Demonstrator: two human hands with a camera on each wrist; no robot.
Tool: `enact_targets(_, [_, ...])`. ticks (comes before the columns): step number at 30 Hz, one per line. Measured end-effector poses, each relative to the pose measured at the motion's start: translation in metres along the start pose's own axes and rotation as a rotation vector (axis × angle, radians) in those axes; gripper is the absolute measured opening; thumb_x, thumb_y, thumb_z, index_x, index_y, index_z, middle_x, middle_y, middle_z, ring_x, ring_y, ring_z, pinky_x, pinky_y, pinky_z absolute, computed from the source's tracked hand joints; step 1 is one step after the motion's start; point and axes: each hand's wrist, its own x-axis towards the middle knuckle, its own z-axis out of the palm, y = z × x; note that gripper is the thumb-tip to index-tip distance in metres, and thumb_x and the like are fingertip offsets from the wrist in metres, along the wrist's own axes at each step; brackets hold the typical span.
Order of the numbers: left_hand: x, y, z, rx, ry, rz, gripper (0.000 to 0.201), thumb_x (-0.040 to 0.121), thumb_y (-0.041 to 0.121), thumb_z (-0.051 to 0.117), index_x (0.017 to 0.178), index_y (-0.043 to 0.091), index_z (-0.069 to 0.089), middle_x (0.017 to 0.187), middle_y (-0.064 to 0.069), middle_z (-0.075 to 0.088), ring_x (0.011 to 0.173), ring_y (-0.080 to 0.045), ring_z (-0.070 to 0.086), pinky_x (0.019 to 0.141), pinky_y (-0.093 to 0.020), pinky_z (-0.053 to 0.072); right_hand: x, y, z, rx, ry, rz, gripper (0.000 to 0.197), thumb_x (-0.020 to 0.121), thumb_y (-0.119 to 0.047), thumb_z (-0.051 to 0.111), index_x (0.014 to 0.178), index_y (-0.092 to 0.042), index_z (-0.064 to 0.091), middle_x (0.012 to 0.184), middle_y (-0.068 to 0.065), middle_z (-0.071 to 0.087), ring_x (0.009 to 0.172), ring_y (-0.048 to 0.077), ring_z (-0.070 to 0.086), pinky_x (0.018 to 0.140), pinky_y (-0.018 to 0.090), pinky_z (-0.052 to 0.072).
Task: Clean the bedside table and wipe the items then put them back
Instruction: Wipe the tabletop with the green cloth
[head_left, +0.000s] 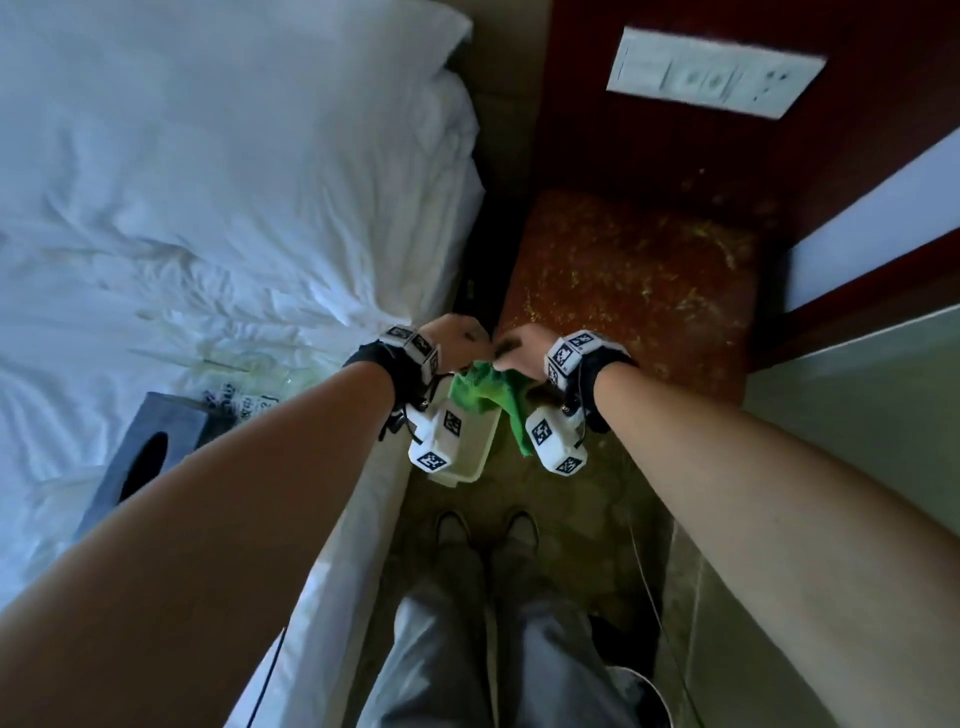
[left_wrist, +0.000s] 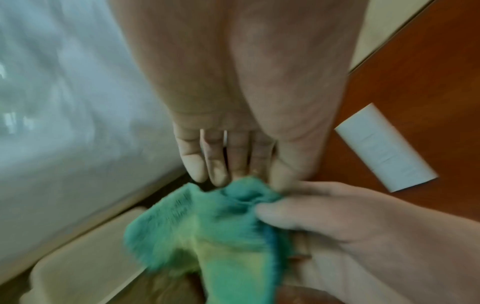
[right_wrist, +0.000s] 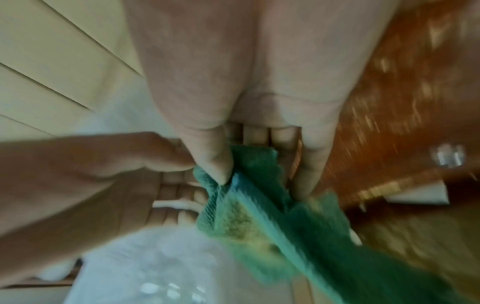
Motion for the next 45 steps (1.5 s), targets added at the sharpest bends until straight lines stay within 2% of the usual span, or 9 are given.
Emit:
enact_targets(6, [-0.086, 0.058, -0.069, 0.003, 0.068, 0.108, 0.013, 0.086, 0.030, 0.075, 0.093, 0.022, 0.068, 0.097, -0.009, 0.069, 0.081, -0.020, 0.064, 0.075, -0.038, 0.058, -0.091, -0.055, -0.071, 0.034, 0.173, -0.131, 0.026, 0.093, -0.029, 0.065, 0.109, -0.010, 0.072, 0.106, 0.012, 0.071, 0.099, 0.026, 0.066, 0.094, 0.039, 0.050])
enact_targets(11, [-0.144, 0.110, -0.125, 0.003, 0.147, 0.232, 0.010, 0.090, 0.013, 0.068, 0.098, 0.017, 0.070, 0.095, -0.006, 0.069, 0.083, -0.014, 0.064, 0.059, -0.015, 0.055, -0.154, -0.101, -0.125, 0.034, 0.254, -0.211, 0.025, 0.098, -0.029, 0.059, 0.115, -0.014, 0.069, 0.105, 0.003, 0.068, 0.094, 0.017, 0.063, 0.083, 0.028, 0.048])
enact_targets(18, [-0.215, 0.181, -0.197, -0.011, 0.351, 0.405, 0.005, 0.096, 0.008, 0.056, 0.095, 0.008, 0.061, 0.092, -0.013, 0.061, 0.084, -0.024, 0.060, 0.075, -0.032, 0.056, -0.220, -0.168, -0.182, 0.250, 0.399, -0.307, 0.037, 0.095, -0.035, 0.060, 0.128, -0.020, 0.060, 0.123, 0.008, 0.066, 0.110, 0.027, 0.064, 0.098, 0.050, 0.051])
enact_targets(21, [-0.244, 0.201, -0.220, 0.012, 0.439, 0.472, 0.007, 0.097, 0.013, 0.057, 0.092, 0.015, 0.061, 0.094, -0.012, 0.064, 0.083, -0.024, 0.060, 0.079, -0.039, 0.055, -0.260, -0.196, -0.191, 0.264, 0.457, -0.356, 0.076, 0.074, -0.051, 0.079, 0.140, -0.030, 0.047, 0.133, 0.001, 0.059, 0.117, 0.021, 0.059, 0.100, 0.045, 0.050])
enact_targets(23, [-0.263, 0.210, -0.233, 0.033, 0.502, 0.517, 0.014, 0.096, 0.017, 0.059, 0.084, 0.023, 0.059, 0.098, -0.013, 0.068, 0.081, -0.024, 0.061, 0.079, -0.042, 0.056, -0.279, -0.209, -0.197, 0.152, 0.536, -0.381, 0.088, 0.071, -0.029, 0.086, 0.146, -0.027, 0.040, 0.137, 0.001, 0.054, 0.122, 0.021, 0.054, 0.104, 0.040, 0.046])
enact_targets(31, [-0.305, 0.225, -0.257, -0.089, 0.465, 0.539, 0.030, 0.092, 0.039, 0.067, 0.110, 0.016, 0.061, 0.111, -0.009, 0.068, 0.098, -0.024, 0.067, 0.089, -0.043, 0.057, -0.325, -0.235, -0.202, 0.331, 0.827, -0.505, 0.044, 0.084, -0.001, 0.072, 0.125, -0.012, 0.062, 0.117, 0.007, 0.069, 0.105, 0.021, 0.067, 0.094, 0.036, 0.054])
enact_targets(37, [-0.317, 0.228, -0.258, -0.207, 0.270, 0.589, 0.047, 0.080, 0.014, 0.080, 0.121, 0.021, 0.059, 0.113, -0.014, 0.071, 0.099, -0.036, 0.070, 0.089, -0.054, 0.056, -0.348, -0.246, -0.201, 0.189, 0.971, -0.531, 0.033, 0.087, 0.000, 0.067, 0.118, -0.013, 0.067, 0.110, 0.001, 0.070, 0.101, 0.013, 0.065, 0.065, 0.005, 0.045])
enact_targets(41, [-0.323, 0.234, -0.255, -0.419, 0.218, 0.654, 0.047, 0.081, -0.003, 0.074, 0.119, 0.019, 0.060, 0.112, -0.018, 0.071, 0.101, -0.041, 0.068, 0.089, -0.055, 0.055, -0.355, -0.241, -0.198, 0.128, 1.121, -0.391, 0.031, 0.092, -0.026, 0.066, 0.122, -0.020, 0.063, 0.118, -0.004, 0.064, 0.106, 0.014, 0.060, 0.077, 0.020, 0.043])
enact_targets(45, [-0.327, 0.243, -0.256, -0.680, 0.240, 0.697, 0.051, 0.084, -0.011, 0.067, 0.128, 0.011, 0.056, 0.118, -0.020, 0.066, 0.104, -0.040, 0.065, 0.090, -0.055, 0.054, -0.355, -0.232, -0.197, 0.468, 0.881, -0.297, 0.049, 0.092, -0.062, 0.049, 0.122, -0.024, 0.050, 0.125, 0.003, 0.056, 0.112, 0.025, 0.058, 0.096, 0.047, 0.050])
